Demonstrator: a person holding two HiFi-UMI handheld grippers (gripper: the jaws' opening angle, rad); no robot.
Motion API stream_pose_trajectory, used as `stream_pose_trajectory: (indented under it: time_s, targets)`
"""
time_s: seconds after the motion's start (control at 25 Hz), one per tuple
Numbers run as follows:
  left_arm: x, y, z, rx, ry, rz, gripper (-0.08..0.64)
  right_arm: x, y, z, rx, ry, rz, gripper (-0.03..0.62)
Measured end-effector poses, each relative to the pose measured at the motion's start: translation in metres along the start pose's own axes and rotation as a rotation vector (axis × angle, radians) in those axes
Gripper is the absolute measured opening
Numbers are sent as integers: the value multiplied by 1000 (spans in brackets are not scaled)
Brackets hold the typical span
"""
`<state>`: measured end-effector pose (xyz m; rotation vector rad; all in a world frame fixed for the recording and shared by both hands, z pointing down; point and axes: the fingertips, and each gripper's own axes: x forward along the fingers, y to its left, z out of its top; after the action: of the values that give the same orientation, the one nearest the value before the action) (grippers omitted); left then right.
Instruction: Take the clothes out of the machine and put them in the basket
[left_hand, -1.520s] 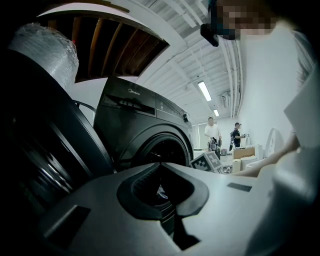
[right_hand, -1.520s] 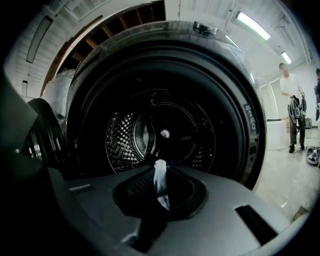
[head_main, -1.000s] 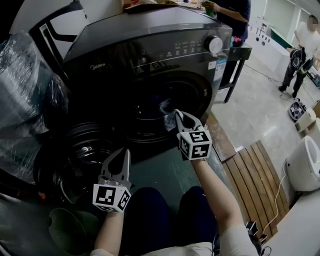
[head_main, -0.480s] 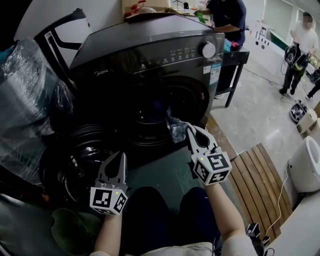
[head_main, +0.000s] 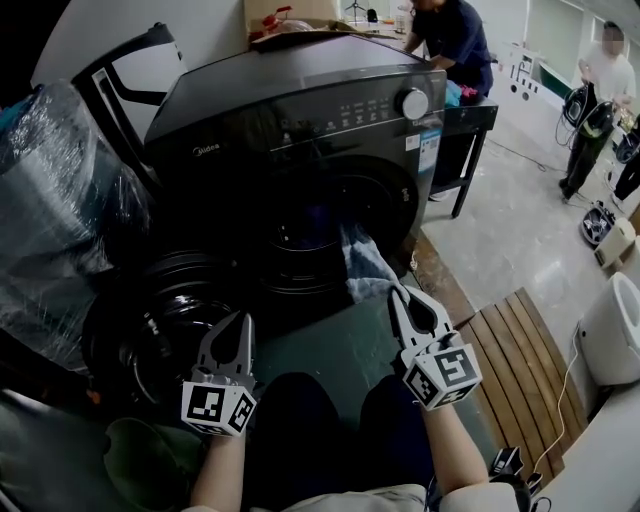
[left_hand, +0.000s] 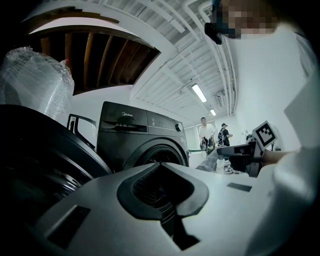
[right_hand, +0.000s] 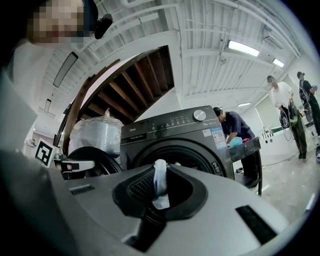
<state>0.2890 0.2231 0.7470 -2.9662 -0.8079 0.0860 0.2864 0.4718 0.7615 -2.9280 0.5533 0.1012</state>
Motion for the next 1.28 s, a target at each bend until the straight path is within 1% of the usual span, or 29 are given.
stream_pose_trajectory:
  time_s: [0.16, 0.28, 0.52, 0.76, 0.84, 0.96, 1.04, 1.16, 1.28]
  targets:
    - [-2, 1, -3, -5, -2, 1, 20, -7, -2, -14, 22, 22, -15, 31]
    - [-3, 0, -4, -8, -2, -2, 20, -8, -2, -17, 29, 28, -18, 31]
    - [-3, 1, -2, -17, -14, -9, 20, -5, 1, -14, 22, 25, -4, 31]
    - [3, 5, 9, -26, -24, -25, 20, 6, 9, -5, 20, 13, 28, 31]
    - [6, 6, 12, -40, -21, -29, 20, 10, 11, -1, 21, 18, 34, 31]
    - [15, 6, 16, -73, -3, -47, 20, 20, 12, 5, 41, 40, 41, 31]
    - [21, 8, 21, -80, 13, -64, 20, 29, 15, 11, 38, 61, 46, 31]
    - [35, 10, 34, -112, 29, -96, 20, 47, 21, 28, 35, 90, 78, 31]
    - [42, 13, 50, -148, 80, -138, 20, 56, 32, 46, 60, 129, 90, 31]
